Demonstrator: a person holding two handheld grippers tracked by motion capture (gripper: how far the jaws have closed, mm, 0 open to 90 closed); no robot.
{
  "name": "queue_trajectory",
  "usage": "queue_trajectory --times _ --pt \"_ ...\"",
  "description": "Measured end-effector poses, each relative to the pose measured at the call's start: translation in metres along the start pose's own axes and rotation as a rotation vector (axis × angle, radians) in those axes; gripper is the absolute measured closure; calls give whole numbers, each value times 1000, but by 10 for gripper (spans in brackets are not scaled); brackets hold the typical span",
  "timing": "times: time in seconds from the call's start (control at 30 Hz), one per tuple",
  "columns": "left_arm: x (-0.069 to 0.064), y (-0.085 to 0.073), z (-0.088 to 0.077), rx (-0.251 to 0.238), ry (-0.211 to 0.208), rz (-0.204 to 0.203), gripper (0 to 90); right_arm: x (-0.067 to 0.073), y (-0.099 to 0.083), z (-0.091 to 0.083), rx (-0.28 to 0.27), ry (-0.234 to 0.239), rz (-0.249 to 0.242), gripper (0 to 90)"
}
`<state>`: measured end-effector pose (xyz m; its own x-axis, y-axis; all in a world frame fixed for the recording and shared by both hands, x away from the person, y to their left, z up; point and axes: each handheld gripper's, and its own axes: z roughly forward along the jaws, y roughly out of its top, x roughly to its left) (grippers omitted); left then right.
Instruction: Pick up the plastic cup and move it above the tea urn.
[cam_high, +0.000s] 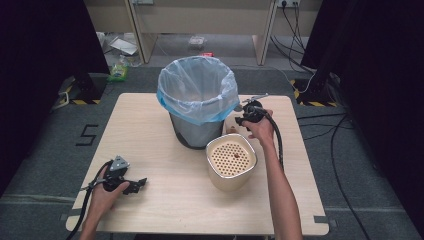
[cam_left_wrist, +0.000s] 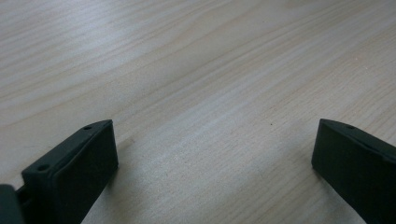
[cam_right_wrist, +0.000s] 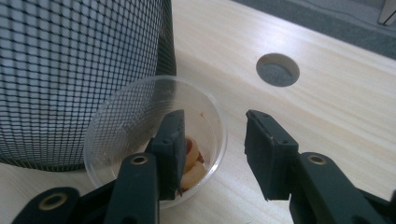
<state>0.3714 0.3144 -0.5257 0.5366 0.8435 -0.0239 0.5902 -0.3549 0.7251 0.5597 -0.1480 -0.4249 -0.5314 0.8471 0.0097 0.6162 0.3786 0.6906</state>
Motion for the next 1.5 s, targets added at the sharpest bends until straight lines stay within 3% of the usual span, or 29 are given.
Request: queue_trajectory --times 0.2,0.4,0.57,1.07,1.5 --pt "0 0 0 -1 -1 0 0 -2 -3 7 29 6 -2 648" --pt "0 0 0 0 0 0 0 -4 -6 7 38 11 -18 797" --pt "0 0 0 0 -1 0 0 -5 -6 -3 -7 14 -47 853" --pt "0 0 0 -1 -1 0 0 -21 -12 -46 -112 -44 -100 871" --pt "0 0 0 0 0 0 0 -15 -11 -73 -172 -89 -160 871"
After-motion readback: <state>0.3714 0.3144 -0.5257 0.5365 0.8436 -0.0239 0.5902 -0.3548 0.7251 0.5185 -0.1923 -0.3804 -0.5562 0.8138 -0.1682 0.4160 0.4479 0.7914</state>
